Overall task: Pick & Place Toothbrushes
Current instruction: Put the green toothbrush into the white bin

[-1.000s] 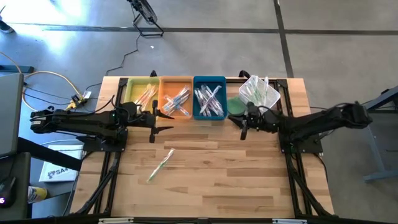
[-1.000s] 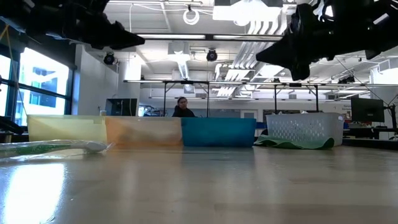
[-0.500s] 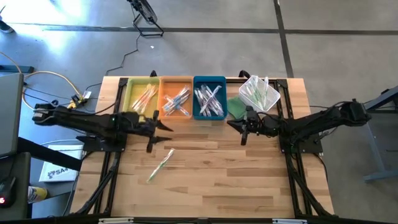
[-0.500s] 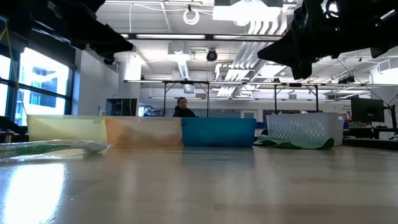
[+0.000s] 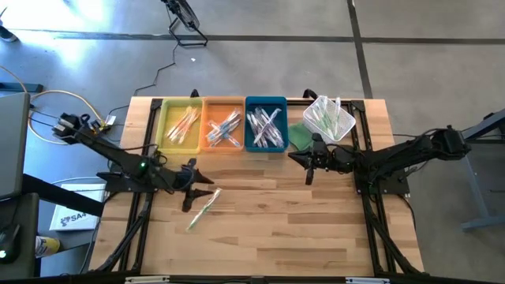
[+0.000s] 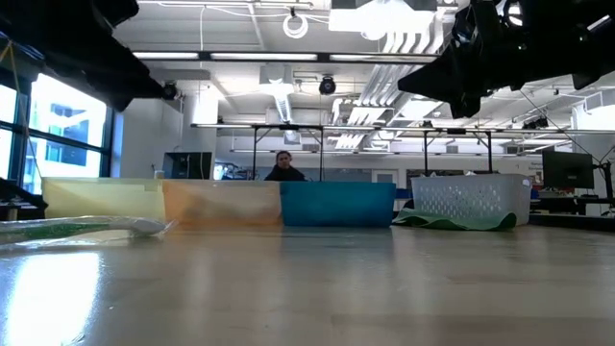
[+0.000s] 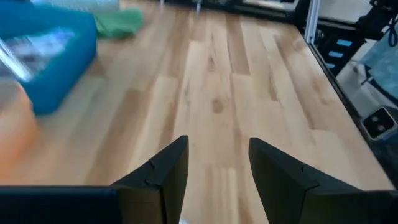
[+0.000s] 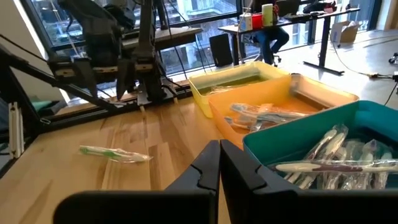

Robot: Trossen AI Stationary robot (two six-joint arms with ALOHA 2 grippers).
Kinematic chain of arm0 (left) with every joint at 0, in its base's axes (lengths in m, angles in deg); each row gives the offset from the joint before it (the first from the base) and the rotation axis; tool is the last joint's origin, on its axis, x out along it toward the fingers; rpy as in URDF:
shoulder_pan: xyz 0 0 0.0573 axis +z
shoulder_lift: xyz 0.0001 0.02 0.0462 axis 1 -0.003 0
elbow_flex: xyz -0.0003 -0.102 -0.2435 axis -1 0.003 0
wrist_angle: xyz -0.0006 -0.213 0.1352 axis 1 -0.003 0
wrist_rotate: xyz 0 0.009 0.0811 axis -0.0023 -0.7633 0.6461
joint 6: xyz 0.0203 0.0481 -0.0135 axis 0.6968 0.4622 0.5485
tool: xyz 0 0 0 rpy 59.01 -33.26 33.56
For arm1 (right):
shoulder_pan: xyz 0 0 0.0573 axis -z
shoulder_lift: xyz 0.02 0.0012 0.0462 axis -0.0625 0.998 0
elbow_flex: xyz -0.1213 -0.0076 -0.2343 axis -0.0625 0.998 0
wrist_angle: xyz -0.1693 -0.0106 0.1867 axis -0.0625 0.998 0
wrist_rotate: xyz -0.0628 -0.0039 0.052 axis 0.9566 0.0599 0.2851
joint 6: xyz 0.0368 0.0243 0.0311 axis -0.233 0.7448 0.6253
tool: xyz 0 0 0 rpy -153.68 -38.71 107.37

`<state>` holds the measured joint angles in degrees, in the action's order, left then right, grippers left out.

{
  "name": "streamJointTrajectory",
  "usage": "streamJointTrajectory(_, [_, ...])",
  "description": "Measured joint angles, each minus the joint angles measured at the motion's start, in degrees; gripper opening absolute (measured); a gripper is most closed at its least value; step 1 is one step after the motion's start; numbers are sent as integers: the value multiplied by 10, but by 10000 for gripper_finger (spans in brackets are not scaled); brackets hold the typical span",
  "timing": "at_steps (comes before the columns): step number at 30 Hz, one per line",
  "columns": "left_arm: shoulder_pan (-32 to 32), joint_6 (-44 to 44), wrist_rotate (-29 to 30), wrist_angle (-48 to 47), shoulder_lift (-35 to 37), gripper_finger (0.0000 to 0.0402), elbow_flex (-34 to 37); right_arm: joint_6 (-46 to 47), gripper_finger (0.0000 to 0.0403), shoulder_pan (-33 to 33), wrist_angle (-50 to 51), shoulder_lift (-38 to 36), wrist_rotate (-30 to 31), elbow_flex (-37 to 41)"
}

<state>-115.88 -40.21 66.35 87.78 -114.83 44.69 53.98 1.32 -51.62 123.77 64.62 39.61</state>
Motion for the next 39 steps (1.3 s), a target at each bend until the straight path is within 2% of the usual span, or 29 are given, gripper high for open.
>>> streamJointTrajectory(3, [-20,-38,1,-11,-32,164,-23,-3,4,0,1,0,0,0])
streamJointTrajectory(7, [-30,-20,0,-15,-83,164,-89,-18,4,0,3,0,0,0])
streamJointTrajectory(9, [-29,-19,-5,-48,-104,164,-134,-22,4,0,3,0,0,0])
streamJointTrajectory(12, [-29,-54,-7,-192,-131,164,-205,-28,4,0,4,0,0,0])
streamJointTrajectory(15, [-29,-174,-11,-385,-163,164,-267,-30,4,0,6,0,-5,0])
streamJointTrajectory(17, [-28,-254,-42,-479,-187,164,-296,-30,4,0,13,0,-5,0])
streamJointTrajectory(19, [-28,-307,-88,-529,-210,164,-307,-30,4,0,15,0,-5,0])
streamJointTrajectory(23, [-29,-338,-160,-528,-246,164,-308,-30,4,0,24,0,-5,0])
streamJointTrajectory(32, [-28,-342,-189,-461,-303,164,-310,-30,4,0,28,0,-5,0])
streamJointTrajectory(39, [-29,-437,-249,-481,-333,164,-309,-33,4,0,31,0,-5,0])
